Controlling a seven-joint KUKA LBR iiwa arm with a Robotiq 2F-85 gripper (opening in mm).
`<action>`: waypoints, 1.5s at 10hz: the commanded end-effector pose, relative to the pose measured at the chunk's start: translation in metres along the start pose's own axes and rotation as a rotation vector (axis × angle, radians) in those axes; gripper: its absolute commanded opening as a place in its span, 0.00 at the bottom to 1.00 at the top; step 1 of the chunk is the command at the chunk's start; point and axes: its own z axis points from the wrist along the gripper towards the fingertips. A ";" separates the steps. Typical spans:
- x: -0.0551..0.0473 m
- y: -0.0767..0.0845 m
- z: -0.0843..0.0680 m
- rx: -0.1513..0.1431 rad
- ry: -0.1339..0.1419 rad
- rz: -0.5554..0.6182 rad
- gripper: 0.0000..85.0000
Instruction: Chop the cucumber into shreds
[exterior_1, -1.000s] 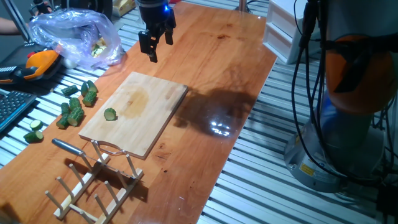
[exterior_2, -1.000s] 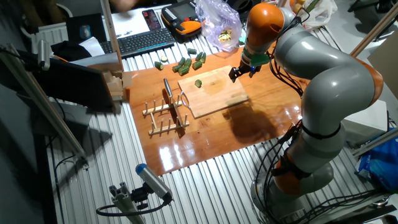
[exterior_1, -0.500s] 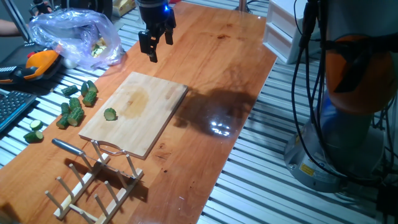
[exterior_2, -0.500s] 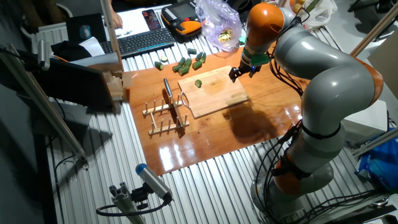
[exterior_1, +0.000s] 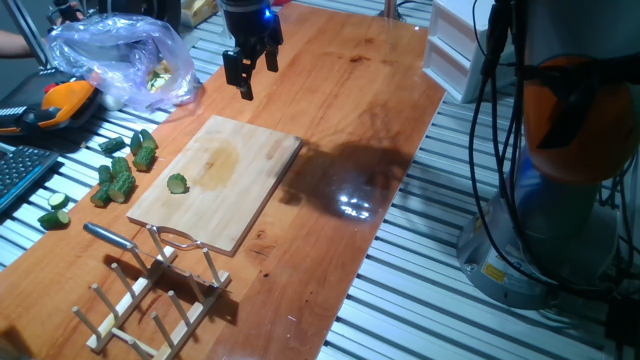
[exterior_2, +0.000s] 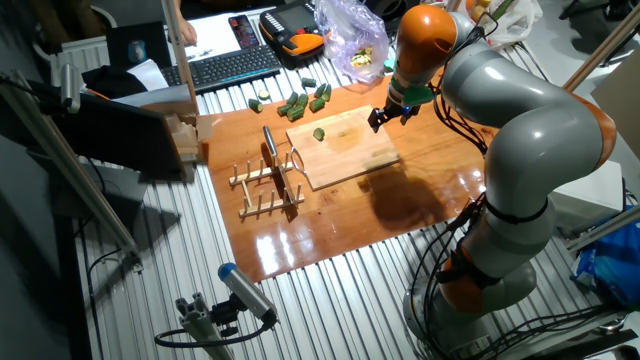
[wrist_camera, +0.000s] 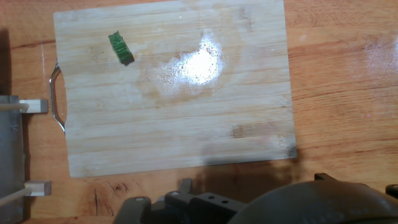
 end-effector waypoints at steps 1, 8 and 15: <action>0.000 0.000 0.000 0.010 0.209 -0.195 0.00; 0.000 0.000 0.000 0.011 0.205 -0.192 0.00; 0.000 0.000 0.000 0.012 0.197 -0.175 0.00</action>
